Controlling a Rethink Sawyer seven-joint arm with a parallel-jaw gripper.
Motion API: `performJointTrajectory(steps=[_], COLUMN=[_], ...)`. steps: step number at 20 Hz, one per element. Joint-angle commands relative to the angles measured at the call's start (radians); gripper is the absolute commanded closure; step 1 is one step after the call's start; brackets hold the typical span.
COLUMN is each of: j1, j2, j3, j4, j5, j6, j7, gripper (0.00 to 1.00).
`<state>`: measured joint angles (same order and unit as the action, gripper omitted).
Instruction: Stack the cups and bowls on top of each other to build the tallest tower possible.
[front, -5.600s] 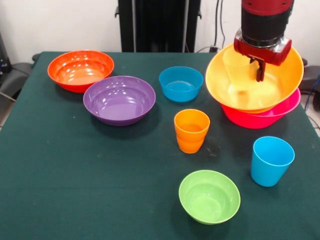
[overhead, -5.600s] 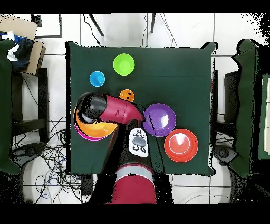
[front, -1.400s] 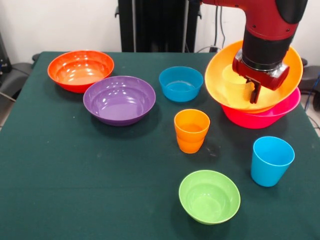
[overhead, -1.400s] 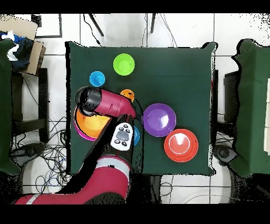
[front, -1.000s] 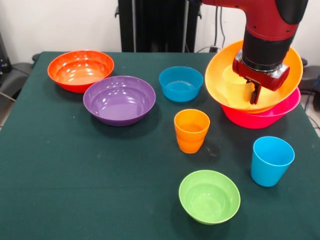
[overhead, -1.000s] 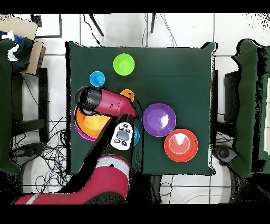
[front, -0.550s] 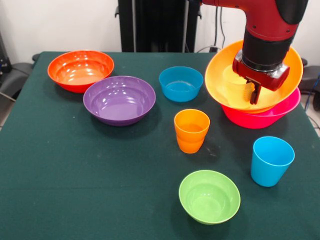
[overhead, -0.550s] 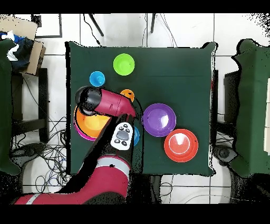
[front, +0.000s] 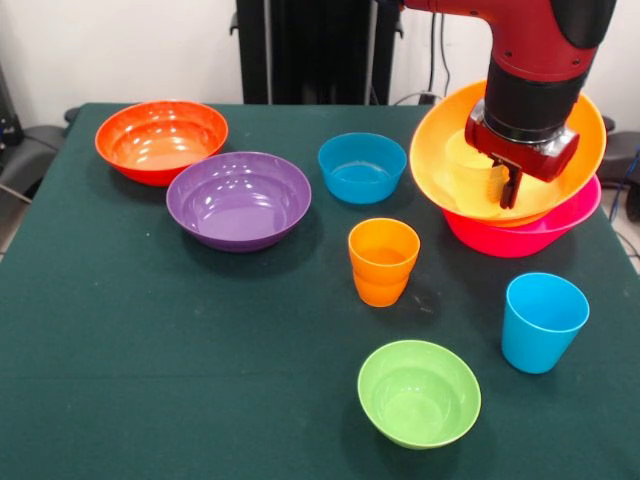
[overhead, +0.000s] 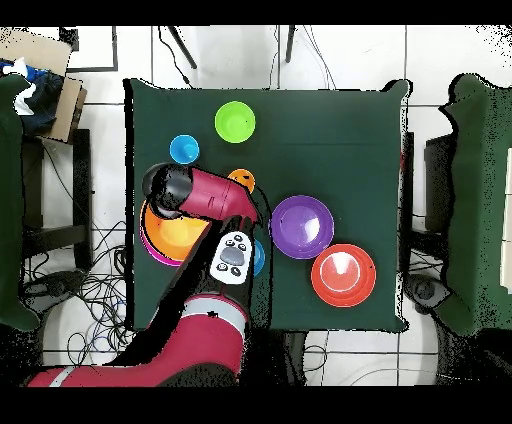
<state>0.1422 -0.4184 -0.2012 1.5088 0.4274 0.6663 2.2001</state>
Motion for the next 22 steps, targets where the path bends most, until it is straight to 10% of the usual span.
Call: performJointTrajectory(steps=[1, 14, 15, 22], j1=[-0.016, -0.015, -0.016, -0.011], j2=[0.024, 0.025, 0.025, 0.026], j3=[0.042, 0.03, 0.031, 0.018], j4=[-0.051, -0.057, -0.057, -0.064], j5=[-0.014, -0.017, -0.017, -0.019], j6=[-0.03, -0.02, -0.019, -0.006], j7=[0.139, 0.145, 0.144, 0.146], gripper=[1.0, 1.0, 0.0, 0.0])
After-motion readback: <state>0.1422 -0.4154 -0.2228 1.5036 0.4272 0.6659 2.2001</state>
